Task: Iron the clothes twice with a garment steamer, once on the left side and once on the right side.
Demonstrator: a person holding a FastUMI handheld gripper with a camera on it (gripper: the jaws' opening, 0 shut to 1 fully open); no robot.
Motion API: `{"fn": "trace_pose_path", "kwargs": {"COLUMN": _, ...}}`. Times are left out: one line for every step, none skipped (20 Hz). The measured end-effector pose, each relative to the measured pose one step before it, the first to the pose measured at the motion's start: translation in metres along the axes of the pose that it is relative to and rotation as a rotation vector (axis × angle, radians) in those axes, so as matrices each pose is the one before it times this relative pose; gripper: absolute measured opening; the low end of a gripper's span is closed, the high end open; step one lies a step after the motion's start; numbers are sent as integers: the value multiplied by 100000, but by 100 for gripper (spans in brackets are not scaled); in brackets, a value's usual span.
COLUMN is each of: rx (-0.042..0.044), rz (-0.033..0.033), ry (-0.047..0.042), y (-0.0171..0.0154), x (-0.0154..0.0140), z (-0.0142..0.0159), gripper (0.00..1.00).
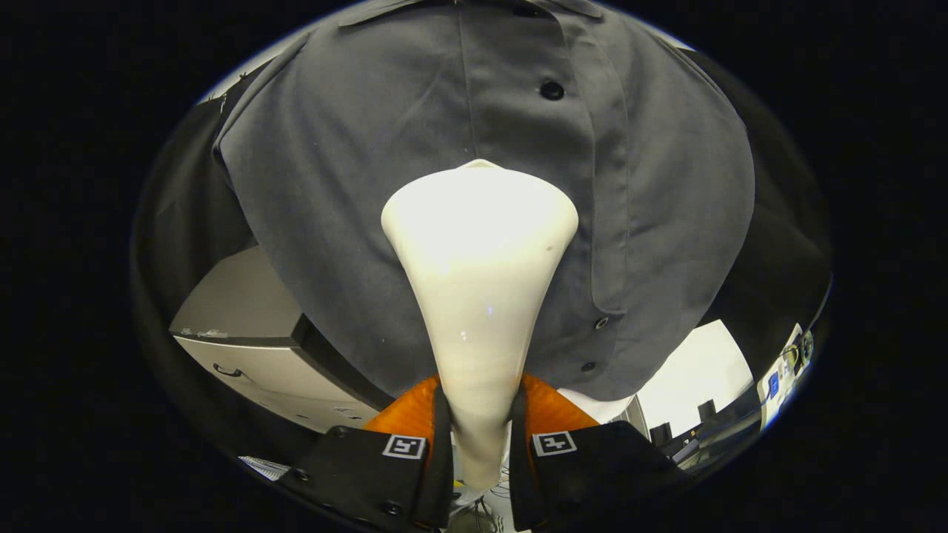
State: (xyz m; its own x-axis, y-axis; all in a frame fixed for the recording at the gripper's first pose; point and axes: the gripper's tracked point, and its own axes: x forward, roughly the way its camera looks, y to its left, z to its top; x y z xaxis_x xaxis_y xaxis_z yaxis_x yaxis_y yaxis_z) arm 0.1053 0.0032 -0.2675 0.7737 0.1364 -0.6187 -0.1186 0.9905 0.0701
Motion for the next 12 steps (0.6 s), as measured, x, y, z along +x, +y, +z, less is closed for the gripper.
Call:
{"fn": "trace_pose_path", "kwargs": {"rx": 662, "rz": -74, "ry": 1381, "y": -87, "x": 211, "z": -534, "gripper": 39}}
{"fn": "trace_pose_path", "kwargs": {"rx": 448, "rz": -125, "ry": 1262, "y": -148, "x": 269, "z": -575, "gripper": 38}}
{"fn": "trace_pose_path", "kwargs": {"rx": 226, "rz": -205, "ry": 1182, "y": -217, "x": 325, "z": -700, "gripper": 38}}
{"fn": "trace_pose_path", "kwargs": {"rx": 146, "rz": -339, "ry": 1057, "y": -127, "x": 250, "z": -579, "gripper": 38}}
{"fn": "trace_pose_path", "kwargs": {"rx": 172, "rz": -353, "ry": 1216, "y": -28, "x": 195, "z": -555, "gripper": 39}}
{"fn": "trace_pose_path", "kwargs": {"rx": 234, "rz": -270, "ry": 1535, "y": -29, "x": 289, "z": -790, "gripper": 39}}
{"fn": "trace_pose_path", "kwargs": {"rx": 143, "rz": -183, "ry": 1427, "y": -50, "x": 299, "z": -754, "gripper": 39}}
{"fn": "trace_pose_path", "kwargs": {"rx": 78, "rz": -303, "ry": 1459, "y": -38, "x": 301, "z": -749, "gripper": 39}}
{"fn": "trace_pose_path", "kwargs": {"rx": 53, "rz": -276, "ry": 1405, "y": -9, "x": 349, "z": -710, "gripper": 39}}
{"fn": "trace_pose_path", "kwargs": {"rx": 206, "rz": -314, "ry": 1372, "y": -114, "x": 381, "z": -576, "gripper": 39}}
{"fn": "trace_pose_path", "kwargs": {"rx": 204, "rz": -298, "ry": 1271, "y": -144, "x": 304, "z": -551, "gripper": 39}}
{"fn": "trace_pose_path", "kwargs": {"rx": 144, "rz": -371, "ry": 1236, "y": -67, "x": 318, "z": -539, "gripper": 39}}
